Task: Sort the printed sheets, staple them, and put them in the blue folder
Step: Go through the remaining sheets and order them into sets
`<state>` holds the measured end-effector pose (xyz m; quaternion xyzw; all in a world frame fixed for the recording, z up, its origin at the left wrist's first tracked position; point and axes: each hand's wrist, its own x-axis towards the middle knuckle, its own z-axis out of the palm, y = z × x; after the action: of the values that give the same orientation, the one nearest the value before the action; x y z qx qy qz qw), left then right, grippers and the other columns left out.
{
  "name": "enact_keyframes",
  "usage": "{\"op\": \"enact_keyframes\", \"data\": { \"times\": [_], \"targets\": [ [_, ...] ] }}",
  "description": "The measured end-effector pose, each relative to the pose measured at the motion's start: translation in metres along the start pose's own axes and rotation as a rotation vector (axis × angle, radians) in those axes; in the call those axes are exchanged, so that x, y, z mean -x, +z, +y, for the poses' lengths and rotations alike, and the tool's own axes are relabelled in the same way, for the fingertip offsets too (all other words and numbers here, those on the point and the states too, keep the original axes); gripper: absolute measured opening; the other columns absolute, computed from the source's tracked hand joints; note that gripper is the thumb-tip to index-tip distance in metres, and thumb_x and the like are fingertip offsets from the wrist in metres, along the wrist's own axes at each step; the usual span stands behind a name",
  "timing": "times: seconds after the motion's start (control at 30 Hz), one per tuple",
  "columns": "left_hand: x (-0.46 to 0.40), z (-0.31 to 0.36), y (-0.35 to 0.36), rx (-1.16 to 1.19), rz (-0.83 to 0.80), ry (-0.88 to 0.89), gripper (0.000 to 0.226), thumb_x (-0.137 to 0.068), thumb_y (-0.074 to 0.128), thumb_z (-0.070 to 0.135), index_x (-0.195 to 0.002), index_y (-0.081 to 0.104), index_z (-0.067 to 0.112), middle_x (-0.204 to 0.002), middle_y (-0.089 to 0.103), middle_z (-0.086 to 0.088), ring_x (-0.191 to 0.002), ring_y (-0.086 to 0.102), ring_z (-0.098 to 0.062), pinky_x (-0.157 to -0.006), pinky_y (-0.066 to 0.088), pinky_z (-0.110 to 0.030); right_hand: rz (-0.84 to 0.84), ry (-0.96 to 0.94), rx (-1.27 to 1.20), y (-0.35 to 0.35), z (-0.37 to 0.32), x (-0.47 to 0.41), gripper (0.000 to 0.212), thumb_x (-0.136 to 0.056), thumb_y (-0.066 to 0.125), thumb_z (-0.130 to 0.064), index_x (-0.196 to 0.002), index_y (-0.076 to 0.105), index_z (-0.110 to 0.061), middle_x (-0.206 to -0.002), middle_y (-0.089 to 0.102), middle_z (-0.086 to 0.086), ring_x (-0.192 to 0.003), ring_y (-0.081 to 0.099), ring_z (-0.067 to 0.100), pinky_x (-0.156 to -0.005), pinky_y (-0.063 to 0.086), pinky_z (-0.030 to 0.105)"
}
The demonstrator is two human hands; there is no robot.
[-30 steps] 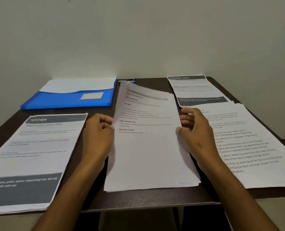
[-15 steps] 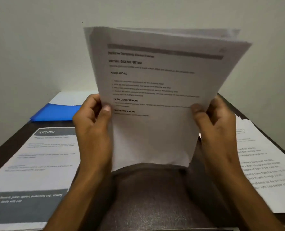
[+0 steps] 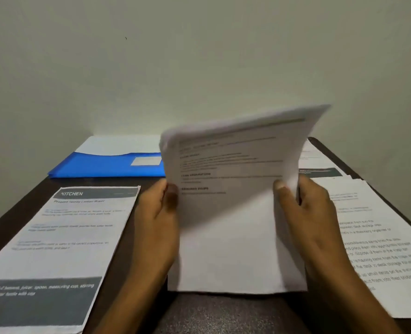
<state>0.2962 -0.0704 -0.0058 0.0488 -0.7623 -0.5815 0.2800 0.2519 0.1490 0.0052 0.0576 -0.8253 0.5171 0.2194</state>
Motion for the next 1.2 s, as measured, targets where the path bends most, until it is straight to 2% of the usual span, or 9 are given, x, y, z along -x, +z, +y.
{"op": "enact_keyframes", "data": {
  "times": [0.1,0.23,0.37,0.47,0.57,0.77,0.9,1.03,1.2],
  "targets": [
    [0.000,-0.012,-0.001,-0.214,-0.066,-0.160,0.037,-0.111,0.043,0.027,-0.089,0.071,0.017,-0.088,0.078,0.008,-0.081,0.076,-0.011,-0.079,0.063,-0.051,-0.128,0.119,0.146,0.008,0.015,0.004,0.012,-0.103,0.055,-0.030,-0.104,0.065,-0.023,-0.094,0.070,-0.013,-0.088,0.066,0.012,-0.068,0.045,0.030],
    [0.003,-0.033,-0.002,-0.515,-0.084,-0.215,0.040,-0.110,0.045,0.024,-0.073,0.059,0.016,-0.082,0.074,0.006,-0.073,0.070,-0.014,-0.065,0.057,-0.038,-0.263,0.146,0.297,0.018,0.027,0.018,0.009,-0.102,0.057,-0.021,-0.111,0.057,-0.020,-0.093,0.066,-0.010,-0.083,0.063,0.013,-0.068,0.045,0.030],
    [0.001,-0.037,-0.009,-0.663,-0.086,-0.145,0.026,-0.108,0.046,0.019,-0.088,0.062,0.020,-0.099,0.074,0.005,-0.084,0.068,-0.017,-0.067,0.052,-0.031,-0.290,0.100,0.387,0.022,0.028,0.022,0.004,-0.101,0.056,-0.018,-0.097,0.057,-0.018,-0.085,0.065,-0.009,-0.079,0.063,0.017,-0.068,0.048,0.036],
    [-0.001,-0.039,-0.020,-0.759,-0.090,-0.107,0.019,-0.107,0.047,0.019,-0.093,0.060,0.021,-0.101,0.072,0.005,-0.085,0.068,-0.015,-0.071,0.057,-0.035,-0.344,0.095,0.434,0.027,0.027,0.020,0.014,-0.102,0.055,-0.019,-0.087,0.057,-0.019,-0.077,0.062,-0.009,-0.070,0.058,0.011,-0.057,0.039,0.026],
    [0.002,-0.038,-0.032,-0.852,-0.087,-0.129,0.026,-0.108,0.049,0.024,-0.082,0.050,0.021,-0.086,0.064,0.005,-0.068,0.057,-0.011,-0.055,0.037,-0.018,-0.377,0.101,0.422,0.032,0.021,0.021,0.007,-0.103,0.054,-0.021,-0.106,0.061,-0.023,-0.091,0.067,-0.014,-0.078,0.060,0.006,-0.059,0.038,0.017],
    [-0.003,-0.046,-0.073,-0.988,-0.011,-0.166,0.027,-0.105,0.053,0.020,-0.078,0.056,0.019,-0.079,0.061,0.006,-0.069,0.058,-0.012,-0.065,0.056,-0.038,-0.425,0.043,0.364,0.062,0.003,0.029,0.022,-0.106,0.056,-0.023,-0.127,0.059,-0.026,-0.100,0.062,-0.022,-0.077,0.057,-0.003,-0.057,0.038,0.007],
    [-0.010,-0.049,-0.092,-1.015,-0.002,-0.205,0.028,-0.102,0.054,0.013,-0.075,0.057,0.017,-0.075,0.060,0.004,-0.066,0.054,-0.011,-0.054,0.041,-0.026,-0.442,0.050,0.337,0.080,-0.003,0.031,0.025,-0.106,0.057,-0.025,-0.131,0.060,-0.025,-0.118,0.069,-0.014,-0.077,0.055,-0.003,-0.055,0.038,0.005],
    [-0.018,-0.050,-0.104,-0.962,-0.034,-0.218,0.021,-0.103,0.058,0.013,-0.084,0.065,0.020,-0.086,0.067,0.003,-0.070,0.056,-0.011,-0.057,0.035,-0.019,-0.441,0.053,0.339,0.093,-0.006,0.032,0.025,-0.106,0.058,-0.024,-0.131,0.060,-0.022,-0.124,0.070,-0.009,-0.079,0.056,0.002,-0.055,0.039,0.006],
    [-0.025,-0.029,-0.127,-0.812,0.027,-0.216,0.022,-0.104,0.063,0.021,-0.124,0.072,0.024,-0.109,0.065,0.005,-0.085,0.056,-0.008,-0.081,0.045,-0.027,-0.420,0.064,0.338,0.097,-0.007,0.033,0.023,-0.105,0.059,-0.024,-0.128,0.062,-0.021,-0.112,0.070,-0.009,-0.081,0.059,0.003,-0.057,0.035,0.005]
  ]
}}
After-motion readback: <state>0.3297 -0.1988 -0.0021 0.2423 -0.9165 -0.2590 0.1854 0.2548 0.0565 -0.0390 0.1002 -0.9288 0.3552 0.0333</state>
